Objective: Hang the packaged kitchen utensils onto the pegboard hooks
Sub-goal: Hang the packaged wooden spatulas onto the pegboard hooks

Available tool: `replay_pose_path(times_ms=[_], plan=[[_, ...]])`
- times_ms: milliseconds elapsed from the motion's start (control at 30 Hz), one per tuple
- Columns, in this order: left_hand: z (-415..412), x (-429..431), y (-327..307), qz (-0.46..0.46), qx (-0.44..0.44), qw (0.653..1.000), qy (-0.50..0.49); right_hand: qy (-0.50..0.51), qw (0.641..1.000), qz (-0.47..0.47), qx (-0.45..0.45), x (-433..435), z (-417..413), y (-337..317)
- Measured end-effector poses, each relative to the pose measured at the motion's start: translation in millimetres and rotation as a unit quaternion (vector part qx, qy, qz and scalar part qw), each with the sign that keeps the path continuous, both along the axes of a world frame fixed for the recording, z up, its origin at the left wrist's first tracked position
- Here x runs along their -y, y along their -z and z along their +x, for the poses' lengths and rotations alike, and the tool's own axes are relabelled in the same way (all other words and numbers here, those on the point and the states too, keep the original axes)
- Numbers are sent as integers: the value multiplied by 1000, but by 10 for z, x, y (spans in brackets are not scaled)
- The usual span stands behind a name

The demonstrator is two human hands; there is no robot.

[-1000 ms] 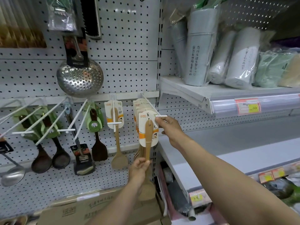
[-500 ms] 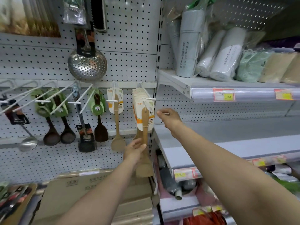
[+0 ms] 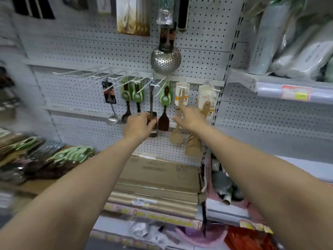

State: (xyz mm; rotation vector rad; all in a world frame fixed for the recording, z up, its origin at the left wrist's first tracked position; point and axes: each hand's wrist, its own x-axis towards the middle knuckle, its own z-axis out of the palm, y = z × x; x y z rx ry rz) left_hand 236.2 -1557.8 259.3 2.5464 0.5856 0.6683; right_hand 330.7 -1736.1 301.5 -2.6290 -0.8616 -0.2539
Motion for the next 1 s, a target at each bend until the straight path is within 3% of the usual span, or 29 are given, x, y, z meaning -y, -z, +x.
replay_pose_path(times_ms=[433, 1000], plan=[[-1766, -2370, -296, 44, -13, 985, -167, -158, 984, -50, 58, -2719, -1258, -189], [-3773, -6042, -384, 57, -67, 957, -277, -246, 969, -13, -5, -6776, -2935, -133]])
